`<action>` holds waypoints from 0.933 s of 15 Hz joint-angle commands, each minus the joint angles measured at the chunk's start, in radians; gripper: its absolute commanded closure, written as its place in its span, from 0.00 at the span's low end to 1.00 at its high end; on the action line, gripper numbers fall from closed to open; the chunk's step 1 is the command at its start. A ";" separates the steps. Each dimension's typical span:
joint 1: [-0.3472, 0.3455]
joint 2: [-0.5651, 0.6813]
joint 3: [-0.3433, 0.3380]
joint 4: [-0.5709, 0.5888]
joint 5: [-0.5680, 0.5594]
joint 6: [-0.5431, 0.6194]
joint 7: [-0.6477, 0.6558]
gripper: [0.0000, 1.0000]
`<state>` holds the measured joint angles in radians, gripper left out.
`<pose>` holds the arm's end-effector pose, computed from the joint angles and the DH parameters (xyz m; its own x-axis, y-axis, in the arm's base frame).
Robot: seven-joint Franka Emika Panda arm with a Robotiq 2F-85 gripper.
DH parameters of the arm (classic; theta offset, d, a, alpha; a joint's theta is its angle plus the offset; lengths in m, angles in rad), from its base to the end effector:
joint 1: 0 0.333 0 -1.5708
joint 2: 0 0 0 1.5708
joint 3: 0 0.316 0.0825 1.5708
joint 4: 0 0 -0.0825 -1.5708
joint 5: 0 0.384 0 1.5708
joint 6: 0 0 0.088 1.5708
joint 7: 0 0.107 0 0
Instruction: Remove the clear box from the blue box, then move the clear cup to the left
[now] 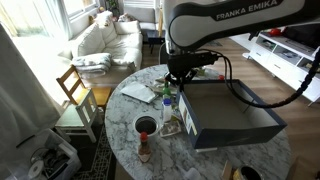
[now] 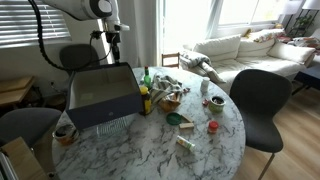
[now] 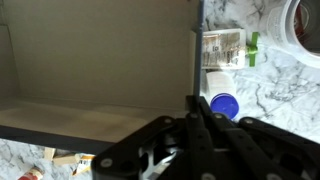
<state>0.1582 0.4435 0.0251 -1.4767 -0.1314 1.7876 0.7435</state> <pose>0.6637 0.1091 0.4120 0.8641 -0.5029 -0.0222 -0.4921 -0.8532 0.1731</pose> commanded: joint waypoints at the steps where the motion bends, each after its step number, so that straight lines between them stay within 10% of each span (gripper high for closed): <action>1: 0.011 0.023 -0.013 0.022 0.010 0.000 0.005 0.99; 8: 0.011 0.027 -0.008 0.027 0.030 -0.006 0.000 0.99; 14: 0.018 0.008 -0.012 0.028 0.031 -0.007 0.010 0.42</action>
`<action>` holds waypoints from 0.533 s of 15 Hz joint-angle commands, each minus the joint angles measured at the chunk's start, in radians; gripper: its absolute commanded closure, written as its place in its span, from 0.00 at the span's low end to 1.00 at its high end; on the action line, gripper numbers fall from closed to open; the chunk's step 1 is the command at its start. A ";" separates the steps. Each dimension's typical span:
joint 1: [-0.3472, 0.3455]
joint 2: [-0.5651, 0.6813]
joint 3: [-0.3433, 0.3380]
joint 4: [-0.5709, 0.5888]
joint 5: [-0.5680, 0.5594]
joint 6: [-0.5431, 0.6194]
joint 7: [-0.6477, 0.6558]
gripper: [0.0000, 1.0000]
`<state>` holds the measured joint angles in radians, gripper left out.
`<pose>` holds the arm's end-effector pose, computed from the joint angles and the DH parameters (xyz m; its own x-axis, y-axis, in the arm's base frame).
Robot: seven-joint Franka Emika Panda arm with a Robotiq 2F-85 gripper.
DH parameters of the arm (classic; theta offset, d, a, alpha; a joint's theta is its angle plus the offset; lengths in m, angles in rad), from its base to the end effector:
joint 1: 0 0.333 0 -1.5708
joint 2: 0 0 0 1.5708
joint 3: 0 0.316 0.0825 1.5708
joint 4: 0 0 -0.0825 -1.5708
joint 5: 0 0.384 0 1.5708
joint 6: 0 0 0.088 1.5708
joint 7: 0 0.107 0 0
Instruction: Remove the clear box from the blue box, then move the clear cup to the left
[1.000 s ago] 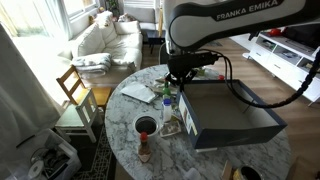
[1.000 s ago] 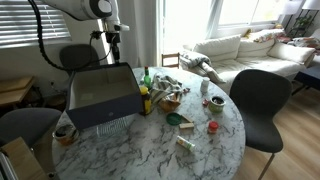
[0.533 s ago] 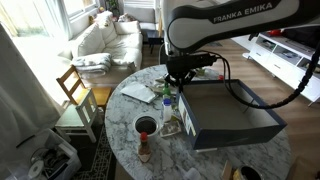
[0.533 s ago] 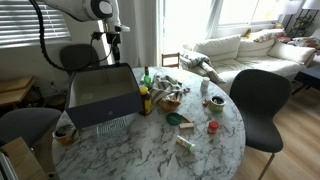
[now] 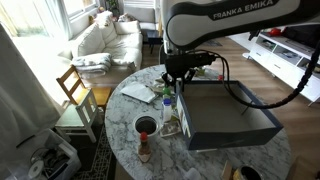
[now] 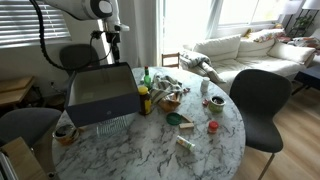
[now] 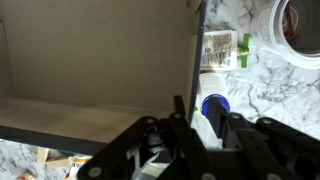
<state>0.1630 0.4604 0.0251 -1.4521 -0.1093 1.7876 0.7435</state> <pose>0.6682 0.1150 0.4118 0.8627 -0.5048 -0.0302 -0.4952 -0.8553 0.1524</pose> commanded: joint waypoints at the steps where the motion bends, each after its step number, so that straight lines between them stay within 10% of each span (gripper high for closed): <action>1: 0.014 -0.016 -0.013 0.004 0.003 -0.012 0.009 0.34; 5: -0.009 -0.060 -0.010 0.006 0.026 -0.074 -0.044 0.04; 8: -0.044 -0.123 -0.003 -0.020 0.046 -0.161 -0.208 0.00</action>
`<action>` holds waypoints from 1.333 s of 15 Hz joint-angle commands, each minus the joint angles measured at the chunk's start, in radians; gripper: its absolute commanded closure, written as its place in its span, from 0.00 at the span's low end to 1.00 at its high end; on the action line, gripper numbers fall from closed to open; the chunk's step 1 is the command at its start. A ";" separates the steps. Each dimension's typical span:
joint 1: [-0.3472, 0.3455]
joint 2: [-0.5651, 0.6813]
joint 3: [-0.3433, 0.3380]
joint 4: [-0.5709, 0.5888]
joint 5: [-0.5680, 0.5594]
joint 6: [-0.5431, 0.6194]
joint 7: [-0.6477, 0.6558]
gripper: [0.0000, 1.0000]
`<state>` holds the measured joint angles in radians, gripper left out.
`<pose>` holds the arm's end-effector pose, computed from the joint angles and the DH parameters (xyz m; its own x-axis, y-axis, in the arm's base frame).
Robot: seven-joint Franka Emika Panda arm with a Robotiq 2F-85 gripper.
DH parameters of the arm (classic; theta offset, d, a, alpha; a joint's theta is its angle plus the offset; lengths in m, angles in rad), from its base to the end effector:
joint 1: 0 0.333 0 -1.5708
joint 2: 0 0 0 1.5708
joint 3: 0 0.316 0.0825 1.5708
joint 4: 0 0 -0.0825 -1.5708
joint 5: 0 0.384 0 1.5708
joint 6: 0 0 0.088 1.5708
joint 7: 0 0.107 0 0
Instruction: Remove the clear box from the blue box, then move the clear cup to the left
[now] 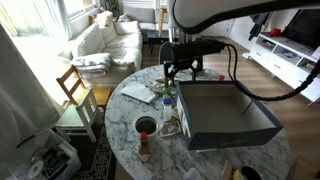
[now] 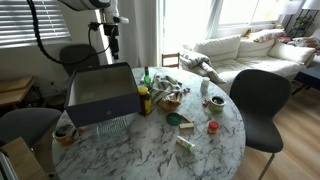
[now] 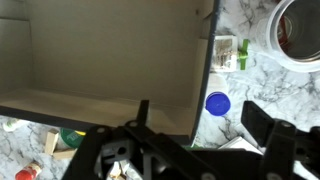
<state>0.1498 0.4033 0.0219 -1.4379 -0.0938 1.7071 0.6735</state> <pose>0.6571 0.1028 0.4508 0.8820 -0.4682 -0.0538 -0.4567 -0.8773 0.1475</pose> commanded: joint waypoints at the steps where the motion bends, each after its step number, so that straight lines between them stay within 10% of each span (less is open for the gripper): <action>1: -0.043 -0.097 0.002 -0.052 0.029 -0.101 -0.221 0.00; 20: -0.159 -0.514 -0.040 -0.227 0.122 -0.164 -0.411 0.00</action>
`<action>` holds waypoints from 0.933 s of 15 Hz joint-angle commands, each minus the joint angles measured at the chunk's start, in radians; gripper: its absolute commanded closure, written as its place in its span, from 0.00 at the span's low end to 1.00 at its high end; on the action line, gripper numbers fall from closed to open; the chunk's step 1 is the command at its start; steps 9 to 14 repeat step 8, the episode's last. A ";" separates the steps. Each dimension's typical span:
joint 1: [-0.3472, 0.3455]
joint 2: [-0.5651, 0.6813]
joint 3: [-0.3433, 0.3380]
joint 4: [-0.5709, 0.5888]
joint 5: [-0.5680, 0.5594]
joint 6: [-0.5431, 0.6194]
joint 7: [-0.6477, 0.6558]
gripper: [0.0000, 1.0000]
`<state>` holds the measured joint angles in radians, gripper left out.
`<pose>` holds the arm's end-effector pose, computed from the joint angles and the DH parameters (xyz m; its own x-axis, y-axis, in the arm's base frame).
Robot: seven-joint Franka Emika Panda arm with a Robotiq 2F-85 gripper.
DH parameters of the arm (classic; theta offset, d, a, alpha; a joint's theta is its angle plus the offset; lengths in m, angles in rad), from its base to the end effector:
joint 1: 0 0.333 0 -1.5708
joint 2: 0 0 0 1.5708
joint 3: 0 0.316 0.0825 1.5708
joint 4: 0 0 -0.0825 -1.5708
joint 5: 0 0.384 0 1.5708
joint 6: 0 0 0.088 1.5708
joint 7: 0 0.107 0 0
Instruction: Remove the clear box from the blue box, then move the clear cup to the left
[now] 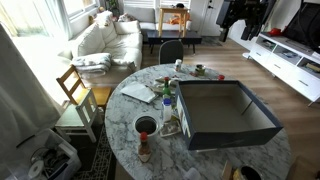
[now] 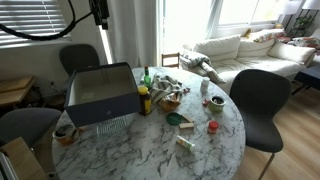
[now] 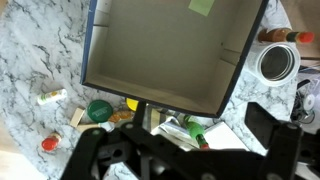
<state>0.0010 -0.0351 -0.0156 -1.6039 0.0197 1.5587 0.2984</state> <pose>0.5421 -0.0059 0.6271 0.9514 -0.3076 -0.0156 -0.3079 -0.9513 -0.0164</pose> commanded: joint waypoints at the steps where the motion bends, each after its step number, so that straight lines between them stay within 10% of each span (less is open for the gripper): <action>1: -0.012 -0.092 -0.003 -0.069 0.010 -0.013 -0.047 0.00; 14: -0.016 -0.092 0.001 -0.048 0.015 -0.007 -0.068 0.00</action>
